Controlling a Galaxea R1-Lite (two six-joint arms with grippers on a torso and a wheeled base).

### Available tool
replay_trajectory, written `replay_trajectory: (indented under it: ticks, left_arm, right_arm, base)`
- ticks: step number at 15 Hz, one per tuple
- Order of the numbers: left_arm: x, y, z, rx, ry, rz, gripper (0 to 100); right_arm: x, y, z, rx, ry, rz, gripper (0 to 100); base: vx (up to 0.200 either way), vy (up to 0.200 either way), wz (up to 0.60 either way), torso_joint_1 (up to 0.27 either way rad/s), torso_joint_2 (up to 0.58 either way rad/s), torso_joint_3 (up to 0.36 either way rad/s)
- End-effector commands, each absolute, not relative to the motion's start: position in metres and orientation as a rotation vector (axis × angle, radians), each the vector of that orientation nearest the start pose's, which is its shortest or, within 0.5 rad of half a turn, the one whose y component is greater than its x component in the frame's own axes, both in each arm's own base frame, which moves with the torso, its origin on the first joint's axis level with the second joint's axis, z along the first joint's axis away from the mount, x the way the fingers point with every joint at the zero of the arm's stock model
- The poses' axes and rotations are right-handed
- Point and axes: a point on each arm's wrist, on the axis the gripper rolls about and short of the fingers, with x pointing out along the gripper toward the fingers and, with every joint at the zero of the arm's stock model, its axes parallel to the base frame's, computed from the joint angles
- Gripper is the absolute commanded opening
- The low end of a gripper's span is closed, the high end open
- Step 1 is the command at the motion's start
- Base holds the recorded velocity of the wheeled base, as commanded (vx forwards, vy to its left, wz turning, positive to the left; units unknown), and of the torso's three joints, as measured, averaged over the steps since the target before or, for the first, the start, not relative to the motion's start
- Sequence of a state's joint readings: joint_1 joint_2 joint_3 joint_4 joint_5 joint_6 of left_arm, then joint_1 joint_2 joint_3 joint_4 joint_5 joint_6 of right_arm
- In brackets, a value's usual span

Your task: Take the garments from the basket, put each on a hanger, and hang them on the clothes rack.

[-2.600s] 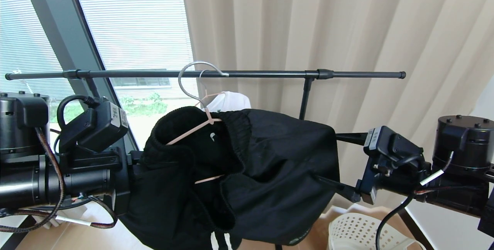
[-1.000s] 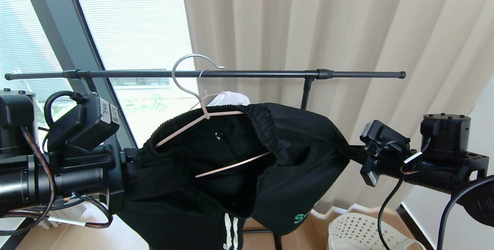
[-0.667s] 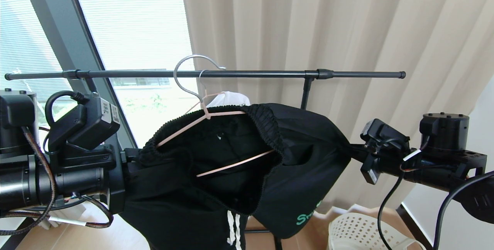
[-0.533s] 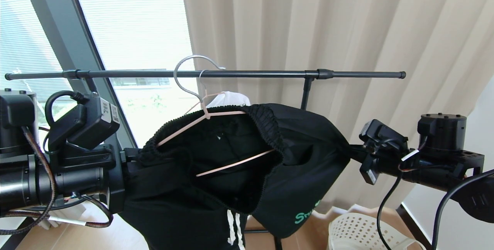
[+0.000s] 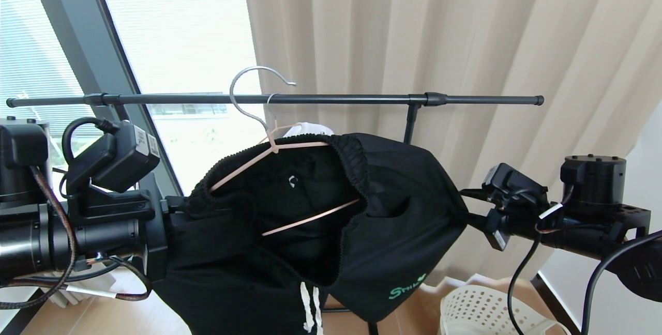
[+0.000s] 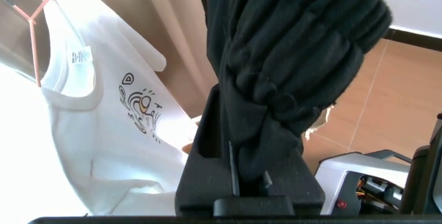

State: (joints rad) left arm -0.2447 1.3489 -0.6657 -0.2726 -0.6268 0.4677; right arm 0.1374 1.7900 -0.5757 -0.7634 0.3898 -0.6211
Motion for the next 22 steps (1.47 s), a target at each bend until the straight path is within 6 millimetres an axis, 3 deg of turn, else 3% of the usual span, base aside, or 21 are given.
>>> replay_trajectory:
  ticks: [1, 4, 10, 14, 20, 22]
  left_arm:
    - [0.2, -0.063, 0.2, 0.342, 0.219, -0.936, 0]
    - [0.204, -0.064, 0.2, 0.308, 0.237, -0.926, 0]
    - [0.223, -0.067, 0.201, 0.267, 0.302, -0.806, 0]
    - [0.235, -0.07, 0.201, 0.231, 0.334, -0.753, 0]
    - [0.237, -0.072, 0.198, 0.221, 0.355, -0.73, 0]
    - [0.236, -0.073, 0.197, 0.215, 0.366, -0.724, 0]
  right_arm:
    - [0.279, 0.048, 0.111, -0.545, 0.278, 0.649, 100]
    - [0.273, 0.048, 0.116, -0.607, 0.239, 0.667, 100]
    - [0.248, 0.047, 0.138, -0.566, 0.1, 0.826, 100]
    - [0.244, 0.049, 0.148, -0.548, 0.074, 0.816, 100]
    - [0.237, 0.075, 0.169, -0.372, 0.082, 0.798, 100]
    - [0.245, 0.096, 0.18, -0.292, 0.098, 0.706, 100]
  base:
    - [0.0, 0.0, 0.0, 0.0, 0.0, 0.0]
    - [0.0, 0.0, 0.0, 0.0, 0.0, 0.0]
    - [0.0, 0.0, 0.0, 0.0, 0.0, 0.0]
    - [0.0, 0.0, 0.0, 0.0, 0.0, 0.0]
    - [0.0, 0.0, 0.0, 0.0, 0.0, 0.0]
    - [0.0, 0.0, 0.0, 0.0, 0.0, 0.0]
